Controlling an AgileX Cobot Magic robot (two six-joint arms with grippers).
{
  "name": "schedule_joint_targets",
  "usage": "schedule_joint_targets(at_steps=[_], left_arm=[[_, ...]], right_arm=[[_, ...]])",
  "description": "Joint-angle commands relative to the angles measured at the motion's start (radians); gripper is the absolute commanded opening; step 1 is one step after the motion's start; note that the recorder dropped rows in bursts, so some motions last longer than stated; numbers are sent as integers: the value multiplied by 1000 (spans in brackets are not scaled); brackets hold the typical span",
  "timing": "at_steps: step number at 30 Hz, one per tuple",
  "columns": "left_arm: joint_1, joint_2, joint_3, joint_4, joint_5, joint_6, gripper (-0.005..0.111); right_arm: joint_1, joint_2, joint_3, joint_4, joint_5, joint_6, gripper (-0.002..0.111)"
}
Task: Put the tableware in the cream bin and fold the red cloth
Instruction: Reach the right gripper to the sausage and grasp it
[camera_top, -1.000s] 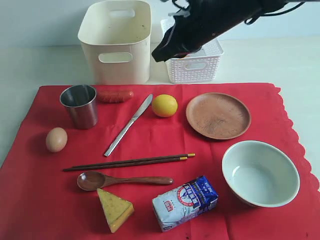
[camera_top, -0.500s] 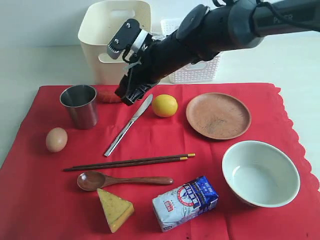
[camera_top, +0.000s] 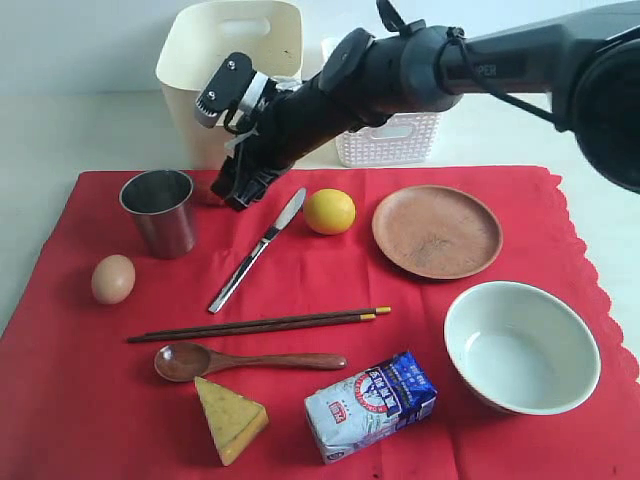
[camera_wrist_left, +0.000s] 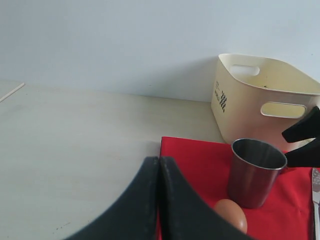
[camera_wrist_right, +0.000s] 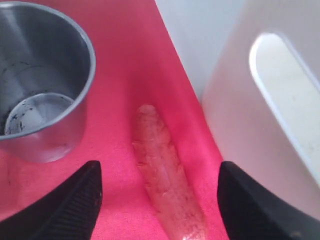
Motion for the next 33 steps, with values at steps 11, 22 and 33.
schedule_joint_targets(at_steps=[11,22,33], left_arm=[[1,-7,0,-6,-3,1,3],[1,-7,0,-6,-3,1,3],[1,-7,0,-6,-3,1,3]], right_arm=[[4,93,-38,-116,-61,-28,59],[4,97,-38,-180,-82,-87,18],[4,35,-38,-180,15,-89,0]])
